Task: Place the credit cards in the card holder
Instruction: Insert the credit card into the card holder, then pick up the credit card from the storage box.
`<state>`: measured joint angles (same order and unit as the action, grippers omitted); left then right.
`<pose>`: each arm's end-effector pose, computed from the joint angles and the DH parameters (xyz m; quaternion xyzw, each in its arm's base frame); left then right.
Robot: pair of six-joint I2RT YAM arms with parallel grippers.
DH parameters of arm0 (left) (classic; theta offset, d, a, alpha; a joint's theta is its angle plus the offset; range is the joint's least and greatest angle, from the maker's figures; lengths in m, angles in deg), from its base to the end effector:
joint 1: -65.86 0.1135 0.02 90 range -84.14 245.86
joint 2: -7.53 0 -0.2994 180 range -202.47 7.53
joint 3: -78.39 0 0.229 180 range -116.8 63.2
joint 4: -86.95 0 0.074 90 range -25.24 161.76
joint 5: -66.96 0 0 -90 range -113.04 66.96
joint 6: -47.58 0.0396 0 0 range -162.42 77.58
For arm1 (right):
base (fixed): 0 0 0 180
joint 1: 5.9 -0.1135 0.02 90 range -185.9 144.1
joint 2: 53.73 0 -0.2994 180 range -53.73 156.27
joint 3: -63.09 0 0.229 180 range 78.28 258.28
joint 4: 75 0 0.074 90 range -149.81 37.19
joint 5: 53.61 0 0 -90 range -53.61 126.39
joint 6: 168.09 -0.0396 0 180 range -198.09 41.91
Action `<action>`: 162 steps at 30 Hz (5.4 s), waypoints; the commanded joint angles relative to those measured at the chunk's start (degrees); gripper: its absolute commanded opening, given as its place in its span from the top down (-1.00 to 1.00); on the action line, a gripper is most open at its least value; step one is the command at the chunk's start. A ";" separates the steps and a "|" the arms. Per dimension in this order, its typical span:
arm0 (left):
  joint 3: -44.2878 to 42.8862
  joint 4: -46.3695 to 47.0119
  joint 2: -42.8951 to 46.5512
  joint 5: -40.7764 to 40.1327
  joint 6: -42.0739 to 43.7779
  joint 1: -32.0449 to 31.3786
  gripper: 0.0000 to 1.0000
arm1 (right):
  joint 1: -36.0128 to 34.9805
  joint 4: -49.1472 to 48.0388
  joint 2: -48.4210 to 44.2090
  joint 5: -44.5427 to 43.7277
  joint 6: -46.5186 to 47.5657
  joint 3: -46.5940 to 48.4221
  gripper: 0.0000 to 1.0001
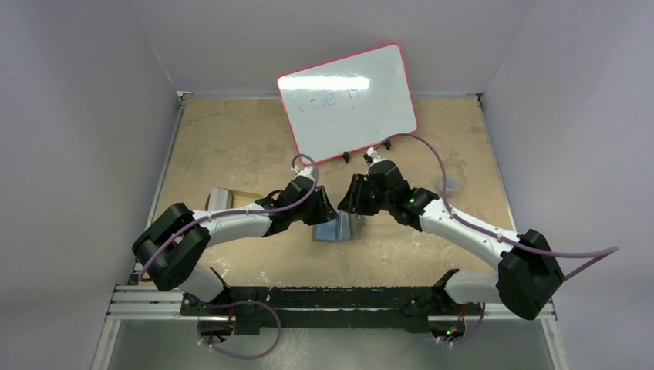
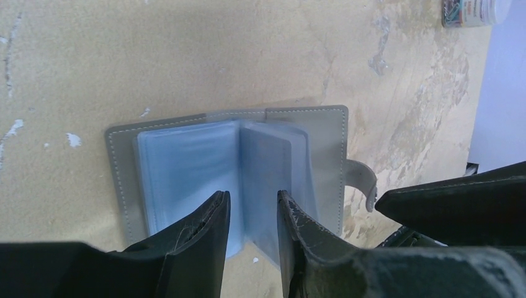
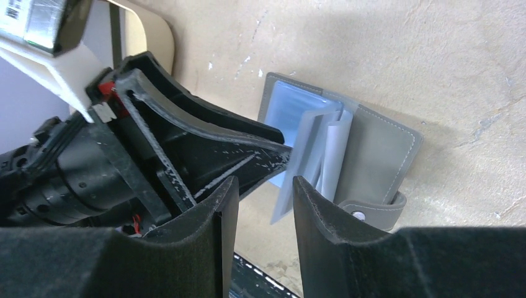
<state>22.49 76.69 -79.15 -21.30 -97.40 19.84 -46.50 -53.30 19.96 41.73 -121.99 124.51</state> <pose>0.1971 -0.2060 0.2206 -0.0648 0.9077 -0.3285 0.2529 0.1903 0.1679 0.2888 0.0035 0.8821 0.3459 0.3197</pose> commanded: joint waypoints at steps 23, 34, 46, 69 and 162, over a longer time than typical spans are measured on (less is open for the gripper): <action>-2.02 11.57 -5.79 2.76 -3.09 -1.49 0.37 | -0.18 -3.58 -4.61 -0.53 -2.71 -5.41 0.31; -4.18 5.74 -5.34 -1.68 -1.40 -1.44 0.42 | -0.86 -4.99 -2.60 0.57 -3.07 -5.90 0.34; -5.96 -1.20 -3.24 -5.36 0.04 -0.32 0.43 | -2.70 -5.21 0.85 -1.92 -4.24 -6.16 0.37; -16.78 -43.43 16.31 -23.74 26.56 26.97 0.05 | -2.69 -1.80 8.20 -9.20 -0.84 -4.84 0.33; -22.91 -50.24 5.33 -14.14 35.71 36.79 1.00 | -5.46 -3.12 11.89 -2.09 -0.83 -0.42 0.00</action>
<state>2.01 26.90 -77.59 -40.21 -59.99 56.36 -51.66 -57.37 34.36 38.67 -123.02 122.53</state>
